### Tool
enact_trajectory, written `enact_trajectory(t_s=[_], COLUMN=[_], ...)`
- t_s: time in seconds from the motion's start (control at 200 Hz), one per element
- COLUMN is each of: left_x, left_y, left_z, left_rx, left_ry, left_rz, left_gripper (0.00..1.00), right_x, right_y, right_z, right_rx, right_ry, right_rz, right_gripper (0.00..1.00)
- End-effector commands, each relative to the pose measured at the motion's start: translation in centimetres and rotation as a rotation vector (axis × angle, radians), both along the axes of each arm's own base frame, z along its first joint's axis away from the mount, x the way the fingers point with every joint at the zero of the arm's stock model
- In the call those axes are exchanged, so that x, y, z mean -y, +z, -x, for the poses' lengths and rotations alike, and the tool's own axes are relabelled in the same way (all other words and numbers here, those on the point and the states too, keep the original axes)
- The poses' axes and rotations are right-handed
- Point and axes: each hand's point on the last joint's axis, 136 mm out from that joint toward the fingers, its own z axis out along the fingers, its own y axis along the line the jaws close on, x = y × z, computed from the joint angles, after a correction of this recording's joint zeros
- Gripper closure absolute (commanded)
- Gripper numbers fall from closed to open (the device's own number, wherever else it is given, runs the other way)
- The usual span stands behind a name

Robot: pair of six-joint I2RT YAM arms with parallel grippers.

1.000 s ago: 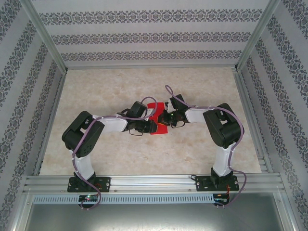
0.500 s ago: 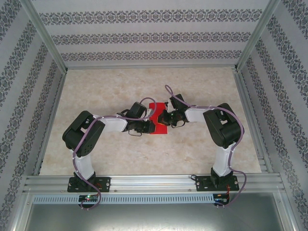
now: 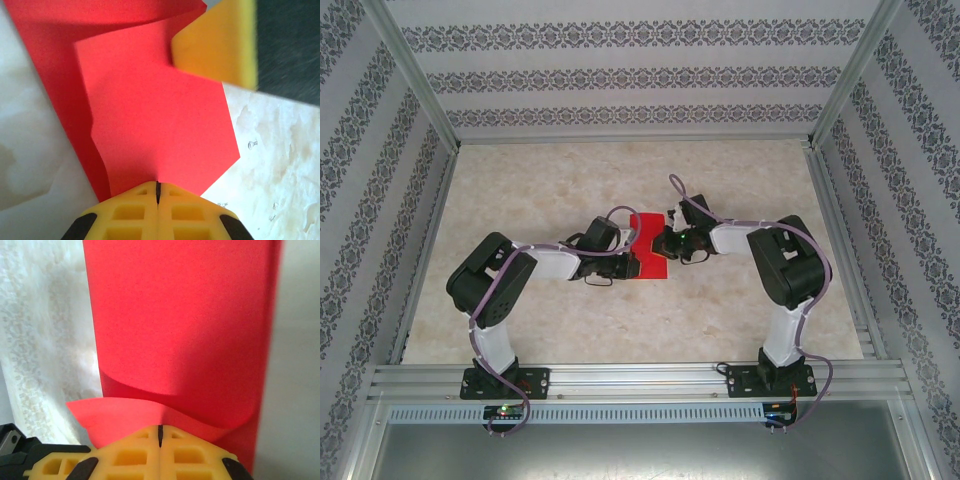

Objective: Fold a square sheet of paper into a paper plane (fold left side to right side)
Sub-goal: Fold the triangle a second time at the center of the table.

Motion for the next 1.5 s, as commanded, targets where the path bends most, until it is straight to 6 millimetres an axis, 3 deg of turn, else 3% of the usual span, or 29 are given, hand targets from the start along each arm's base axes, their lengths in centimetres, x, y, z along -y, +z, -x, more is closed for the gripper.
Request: enact_trajectory(t_s=[0.0, 0.22, 0.595, 1.009, 1.494], left_x=[-2.2, -2.2, -2.1, -2.3, -2.6], left_y=[-2.9, -2.9, -2.7, -2.9, -3.5], left_z=[1.9, 2.0, 1.9, 2.0, 2.3], left_rx=[-0.096, -0.094, -0.089, -0.098, -0.107], left_ry=[0.042, 0.041, 0.039, 0.037, 0.042], left_rz=[-0.066, -0.06, -0.061, -0.075, -0.085], left_gripper=[1.0, 1.0, 1.0, 1.0, 1.0], right_x=[-0.3, -2.0, -4.5, -3.0, 0.1], right_y=[2.8, 3.0, 1.2, -1.9, -1.6], right_z=[-0.1, 2.5, 3.2, 3.2, 0.8], right_rx=[0.086, 0.084, 0.047, 0.027, 0.077], right_ry=[0.015, 0.074, 0.113, 0.11, 0.094], right_rz=[-0.061, -0.076, -0.057, 0.077, 0.182], right_gripper=[1.0, 1.0, 1.0, 1.0, 1.0])
